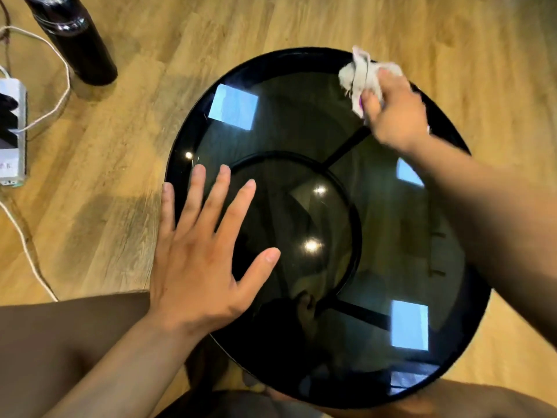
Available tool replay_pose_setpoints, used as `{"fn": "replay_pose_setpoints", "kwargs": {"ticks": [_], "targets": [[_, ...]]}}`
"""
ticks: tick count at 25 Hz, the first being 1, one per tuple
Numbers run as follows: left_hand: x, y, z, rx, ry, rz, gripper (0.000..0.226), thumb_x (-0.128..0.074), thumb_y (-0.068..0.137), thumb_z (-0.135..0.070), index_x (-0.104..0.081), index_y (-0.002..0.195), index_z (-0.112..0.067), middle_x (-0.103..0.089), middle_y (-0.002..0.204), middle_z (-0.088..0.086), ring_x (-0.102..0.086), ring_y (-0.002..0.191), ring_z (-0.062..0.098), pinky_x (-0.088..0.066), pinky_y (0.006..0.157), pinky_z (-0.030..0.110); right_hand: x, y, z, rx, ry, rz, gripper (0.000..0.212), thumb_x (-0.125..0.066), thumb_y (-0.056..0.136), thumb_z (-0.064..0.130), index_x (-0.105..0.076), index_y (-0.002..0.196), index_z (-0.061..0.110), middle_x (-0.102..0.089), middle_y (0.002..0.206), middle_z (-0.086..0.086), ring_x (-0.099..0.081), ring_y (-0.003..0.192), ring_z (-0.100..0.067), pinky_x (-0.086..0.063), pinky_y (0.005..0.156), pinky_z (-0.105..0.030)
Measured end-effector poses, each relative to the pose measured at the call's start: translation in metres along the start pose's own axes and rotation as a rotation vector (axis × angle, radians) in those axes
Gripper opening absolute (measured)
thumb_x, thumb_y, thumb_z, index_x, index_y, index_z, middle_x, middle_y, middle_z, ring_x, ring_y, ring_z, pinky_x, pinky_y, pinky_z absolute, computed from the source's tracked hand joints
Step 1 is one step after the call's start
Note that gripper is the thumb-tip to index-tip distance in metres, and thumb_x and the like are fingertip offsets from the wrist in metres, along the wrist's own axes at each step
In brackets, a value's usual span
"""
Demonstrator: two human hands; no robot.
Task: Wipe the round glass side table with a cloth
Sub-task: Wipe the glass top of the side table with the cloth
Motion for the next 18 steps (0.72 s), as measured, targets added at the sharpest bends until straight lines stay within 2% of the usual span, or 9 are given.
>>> {"fn": "replay_pose_setpoints", "kwargs": {"ticks": [3, 5, 7, 11, 13, 15, 16, 18], "targets": [[0.001, 0.000, -0.001, 0.016, -0.004, 0.002, 0.078, -0.024, 0.093, -0.068, -0.026, 0.156, -0.022, -0.020, 0.165, 0.008, -0.002, 0.154, 0.027, -0.001, 0.122, 0.056, 0.004, 0.023, -0.012, 0.065, -0.047, 0.100, 0.049, -0.037, 0.095, 0.044, -0.050, 0.137, 0.024, -0.051, 0.144, -0.014, -0.046, 0.130, -0.034, -0.035, 0.106, -0.036], [0.003, 0.001, -0.002, 0.022, -0.001, -0.003, 0.076, -0.024, 0.094, -0.067, -0.027, 0.155, -0.021, -0.021, 0.164, 0.009, -0.004, 0.154, 0.028, -0.004, 0.122, 0.056, 0.009, -0.002, -0.015, 0.037, -0.032, 0.075, 0.050, -0.042, 0.097, 0.042, -0.048, 0.142, 0.021, -0.045, 0.151, -0.013, -0.037, 0.141, -0.032, -0.030, 0.112, -0.037], [0.004, 0.002, -0.001, 0.037, 0.010, 0.002, 0.076, -0.026, 0.094, -0.065, -0.027, 0.155, -0.020, -0.022, 0.164, 0.010, -0.006, 0.154, 0.028, -0.006, 0.122, 0.057, 0.011, -0.050, -0.005, -0.020, -0.010, 0.023, 0.047, -0.048, 0.096, 0.036, -0.052, 0.140, 0.019, -0.047, 0.149, -0.014, -0.037, 0.140, -0.032, -0.032, 0.112, -0.038], [0.007, 0.000, -0.007, 0.050, 0.063, 0.027, 0.076, -0.025, 0.093, -0.065, -0.026, 0.155, -0.022, -0.024, 0.163, 0.012, -0.006, 0.154, 0.029, -0.005, 0.122, 0.058, 0.032, -0.196, 0.021, 0.018, 0.034, -0.041, 0.036, -0.060, 0.092, 0.025, -0.063, 0.126, 0.013, -0.056, 0.133, -0.013, -0.050, 0.124, -0.034, -0.044, 0.097, -0.047], [0.007, 0.001, -0.009, 0.044, 0.096, 0.038, 0.077, -0.023, 0.092, -0.067, -0.026, 0.155, -0.022, -0.024, 0.163, 0.012, -0.006, 0.154, 0.030, -0.004, 0.121, 0.060, 0.039, -0.278, 0.026, -0.004, 0.068, 0.014, 0.039, -0.064, 0.088, 0.027, -0.063, 0.125, 0.015, -0.055, 0.133, -0.010, -0.050, 0.123, -0.033, -0.045, 0.096, -0.046], [0.005, 0.000, -0.010, 0.001, 0.154, 0.056, 0.077, -0.021, 0.093, -0.068, -0.025, 0.155, -0.023, -0.024, 0.163, 0.013, -0.006, 0.154, 0.031, -0.001, 0.120, 0.062, 0.048, -0.345, 0.033, -0.012, 0.053, 0.123, 0.049, -0.060, 0.085, 0.034, -0.055, 0.133, 0.023, -0.051, 0.139, -0.005, -0.049, 0.127, -0.029, -0.046, 0.098, -0.040], [0.004, 0.000, -0.010, -0.024, 0.181, 0.062, 0.077, -0.021, 0.093, -0.068, -0.025, 0.155, -0.023, -0.024, 0.163, 0.013, -0.006, 0.154, 0.031, 0.000, 0.120, 0.062, 0.052, -0.365, 0.034, 0.005, 0.034, 0.171, 0.054, -0.057, 0.085, 0.037, -0.050, 0.138, 0.026, -0.048, 0.144, -0.003, -0.048, 0.130, -0.027, -0.045, 0.098, -0.037], [0.003, -0.001, -0.010, -0.064, 0.212, 0.072, 0.077, -0.020, 0.093, -0.069, -0.027, 0.155, -0.022, -0.024, 0.163, 0.014, -0.007, 0.154, 0.032, 0.001, 0.119, 0.063, 0.053, -0.369, 0.029, 0.052, 0.001, 0.192, 0.059, -0.057, 0.087, 0.037, -0.047, 0.143, 0.025, -0.046, 0.150, -0.005, -0.047, 0.135, -0.027, -0.046, 0.100, -0.041]]}}
Point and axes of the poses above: each hand's wrist, its own y-axis towards the middle knuckle, its own x-axis out of the back of the hand, z = x × y, the point moved 1 cm from there along y, towards the middle knuckle
